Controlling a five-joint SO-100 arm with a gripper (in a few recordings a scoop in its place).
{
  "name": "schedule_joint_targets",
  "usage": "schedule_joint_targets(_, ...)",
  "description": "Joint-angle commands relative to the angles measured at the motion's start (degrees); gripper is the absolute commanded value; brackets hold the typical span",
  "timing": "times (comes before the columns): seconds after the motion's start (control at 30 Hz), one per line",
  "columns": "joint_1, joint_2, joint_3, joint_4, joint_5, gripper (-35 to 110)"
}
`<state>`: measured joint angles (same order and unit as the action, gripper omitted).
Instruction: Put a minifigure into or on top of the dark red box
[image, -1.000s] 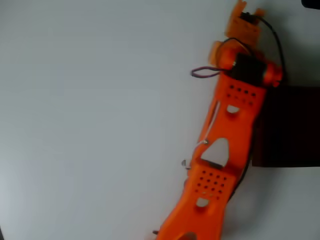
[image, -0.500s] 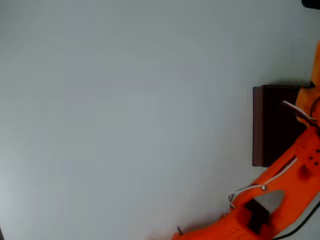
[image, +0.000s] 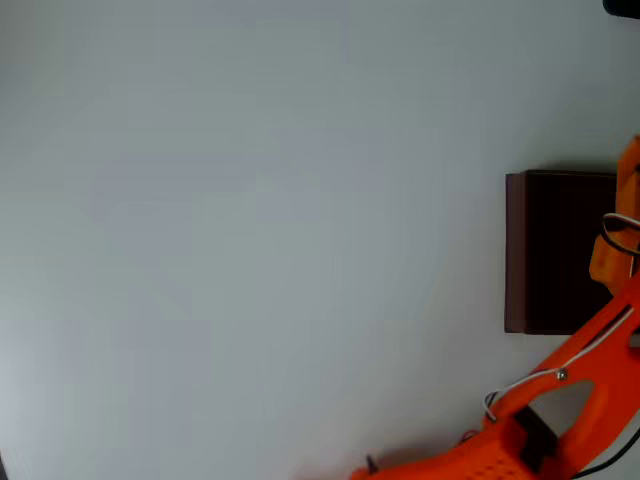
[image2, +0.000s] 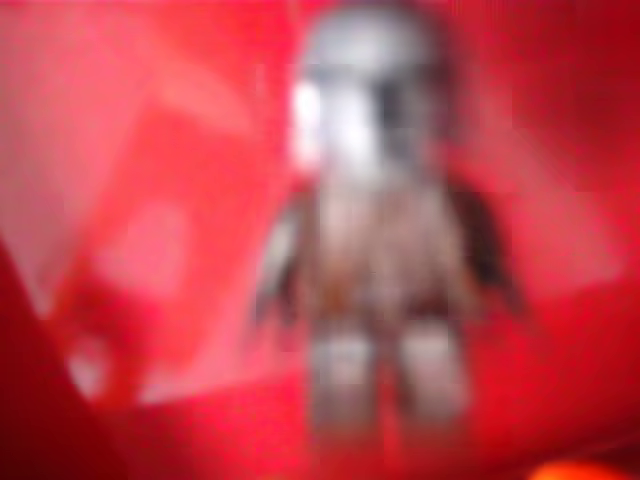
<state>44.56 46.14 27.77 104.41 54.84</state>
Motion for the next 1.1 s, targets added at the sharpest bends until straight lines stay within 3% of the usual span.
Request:
schedule_joint_targets(0.0, 1.41, 2.11, 1.49, 0.88, -1.05, 17)
schedule_joint_targets(0.13, 1.14, 5.98, 4.48, 0.88, -3.87, 17)
schedule_joint_targets(0.27, -1.85, 15.82, 7.82, 0.88, -13.62, 17)
schedule_joint_targets(0.5, -17.05, 43.15, 27.60, 0.09, -32.43, 14)
schedule_joint_targets(0.63, -31.38, 63.81, 50.63, -8.88, -39.46, 13)
schedule_joint_targets(0.83, -55.63, 106.88, 96.24, -33.31, -45.44, 8)
schedule_joint_targets(1.07, -71.10, 127.27, 117.51, -31.03, -52.82, 4)
